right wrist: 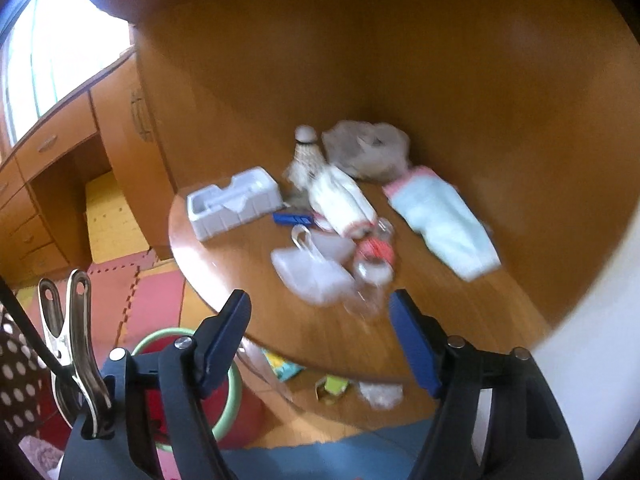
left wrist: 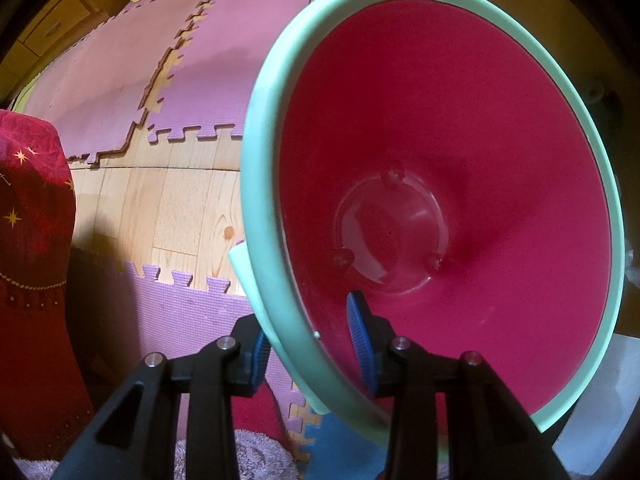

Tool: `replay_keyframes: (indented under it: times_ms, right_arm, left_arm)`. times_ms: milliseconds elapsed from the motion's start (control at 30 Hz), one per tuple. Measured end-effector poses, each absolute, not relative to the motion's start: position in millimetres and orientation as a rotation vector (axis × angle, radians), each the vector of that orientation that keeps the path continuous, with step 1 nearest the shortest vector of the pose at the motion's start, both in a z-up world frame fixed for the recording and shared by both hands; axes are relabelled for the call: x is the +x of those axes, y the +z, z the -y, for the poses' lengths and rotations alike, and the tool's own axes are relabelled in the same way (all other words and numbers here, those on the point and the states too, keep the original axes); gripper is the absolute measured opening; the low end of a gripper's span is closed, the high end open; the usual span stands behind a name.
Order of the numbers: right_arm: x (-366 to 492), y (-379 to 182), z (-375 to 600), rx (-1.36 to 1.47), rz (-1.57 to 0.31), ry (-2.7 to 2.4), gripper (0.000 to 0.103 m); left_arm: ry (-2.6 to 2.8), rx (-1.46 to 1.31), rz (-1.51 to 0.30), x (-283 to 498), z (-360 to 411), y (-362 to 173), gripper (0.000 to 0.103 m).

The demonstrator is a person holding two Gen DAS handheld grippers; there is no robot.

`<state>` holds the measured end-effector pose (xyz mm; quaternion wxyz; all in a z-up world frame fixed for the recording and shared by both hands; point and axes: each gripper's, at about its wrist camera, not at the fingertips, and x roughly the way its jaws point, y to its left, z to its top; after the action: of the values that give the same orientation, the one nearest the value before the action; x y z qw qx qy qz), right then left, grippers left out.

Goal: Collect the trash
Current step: 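Reach the right tool to the shelf and grasp the white face mask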

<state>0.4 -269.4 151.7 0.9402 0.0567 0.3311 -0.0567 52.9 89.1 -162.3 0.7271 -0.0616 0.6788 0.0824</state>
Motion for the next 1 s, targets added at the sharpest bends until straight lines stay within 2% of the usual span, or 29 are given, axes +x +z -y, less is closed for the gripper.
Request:
replay_keyframes:
  times_ms: [500, 600, 867, 1000]
  right_arm:
    - [69, 122, 263, 0.015, -0.779, -0.138, 0.055]
    - [74, 117, 265, 0.014, -0.802, -0.143, 0.048]
    - [82, 109, 263, 0.01, -0.84, -0.141, 0.023]
    - [81, 109, 261, -0.002, -0.833, -0.144, 0.017]
  left_arm:
    - [0.175, -0.133, -1.497, 55, -89, -162, 0.038]
    - [0.173, -0.134, -1.501, 56, -90, -162, 0.038]
    - [0.164, -0.117, -1.495, 56, -91, -163, 0.037]
    - [0.167, -0.129, -1.498, 56, -94, -162, 0.036]
